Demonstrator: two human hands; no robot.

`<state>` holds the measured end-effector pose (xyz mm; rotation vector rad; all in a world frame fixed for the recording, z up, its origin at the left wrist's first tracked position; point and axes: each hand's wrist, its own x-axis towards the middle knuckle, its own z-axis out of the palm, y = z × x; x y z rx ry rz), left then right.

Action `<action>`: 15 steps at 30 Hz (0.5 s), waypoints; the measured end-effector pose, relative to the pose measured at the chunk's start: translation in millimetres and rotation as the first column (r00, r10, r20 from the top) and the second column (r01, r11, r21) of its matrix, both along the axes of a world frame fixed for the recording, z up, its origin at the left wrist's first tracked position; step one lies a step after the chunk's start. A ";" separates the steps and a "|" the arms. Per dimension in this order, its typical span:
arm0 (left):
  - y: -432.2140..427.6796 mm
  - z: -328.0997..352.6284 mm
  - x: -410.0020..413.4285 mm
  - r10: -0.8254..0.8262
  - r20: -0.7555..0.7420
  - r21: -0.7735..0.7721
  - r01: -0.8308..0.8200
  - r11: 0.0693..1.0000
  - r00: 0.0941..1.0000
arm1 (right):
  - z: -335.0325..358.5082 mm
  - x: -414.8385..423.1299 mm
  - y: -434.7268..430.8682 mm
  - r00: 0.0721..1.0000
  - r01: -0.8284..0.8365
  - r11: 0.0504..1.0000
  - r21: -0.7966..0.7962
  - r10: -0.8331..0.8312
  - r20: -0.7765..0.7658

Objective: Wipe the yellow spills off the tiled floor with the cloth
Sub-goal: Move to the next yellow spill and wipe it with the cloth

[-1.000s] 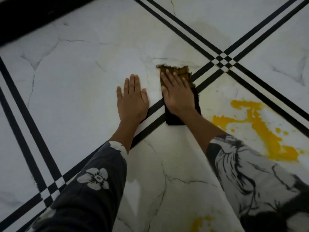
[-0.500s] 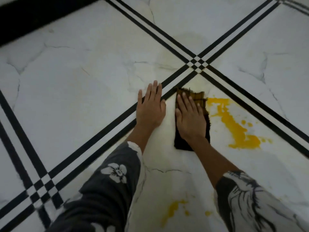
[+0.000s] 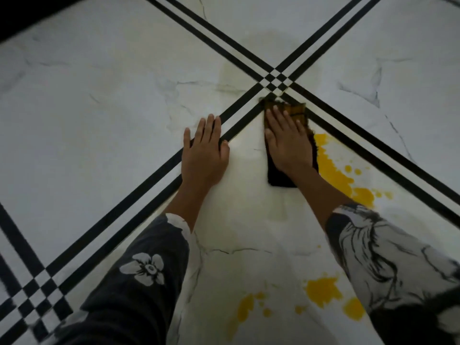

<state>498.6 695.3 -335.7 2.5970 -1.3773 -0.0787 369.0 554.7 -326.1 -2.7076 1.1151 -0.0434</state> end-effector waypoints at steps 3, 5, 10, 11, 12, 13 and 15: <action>-0.7 0.5 -1.9 0.013 0.019 0.001 -0.013 1.000 1.000 | -2.3 -22.7 31.2 0.992 0.123 0.992 -0.030 -0.123 -0.008; -0.4 3.2 -4.2 0.019 0.037 0.002 -0.019 1.000 0.999 | 0.2 -37.7 68.5 0.996 0.083 0.996 -0.017 -0.083 0.011; 0.6 2.6 -2.4 0.002 0.013 0.002 -0.002 1.000 1.000 | 3.8 -18.4 33.5 0.998 -0.055 0.998 0.026 0.055 0.008; 0.9 1.9 -1.4 -0.005 0.006 0.000 0.005 1.000 1.000 | 2.8 -11.2 17.1 0.999 -0.038 0.999 0.024 0.037 0.014; 1.0 0.2 -1.6 -0.011 0.006 -0.004 0.011 1.000 1.000 | 0.8 -9.1 4.8 1.000 -0.010 1.000 0.019 0.010 0.018; 0.1 -0.8 -1.0 -0.014 0.004 -0.008 0.014 1.000 1.000 | -0.5 -12.0 -1.6 1.000 0.020 1.000 0.008 -0.020 0.022; 0.0 -0.5 -0.7 0.009 -0.002 0.015 -0.009 1.000 1.000 | -2.4 -35.8 10.2 0.994 0.108 0.994 -0.009 -0.108 0.020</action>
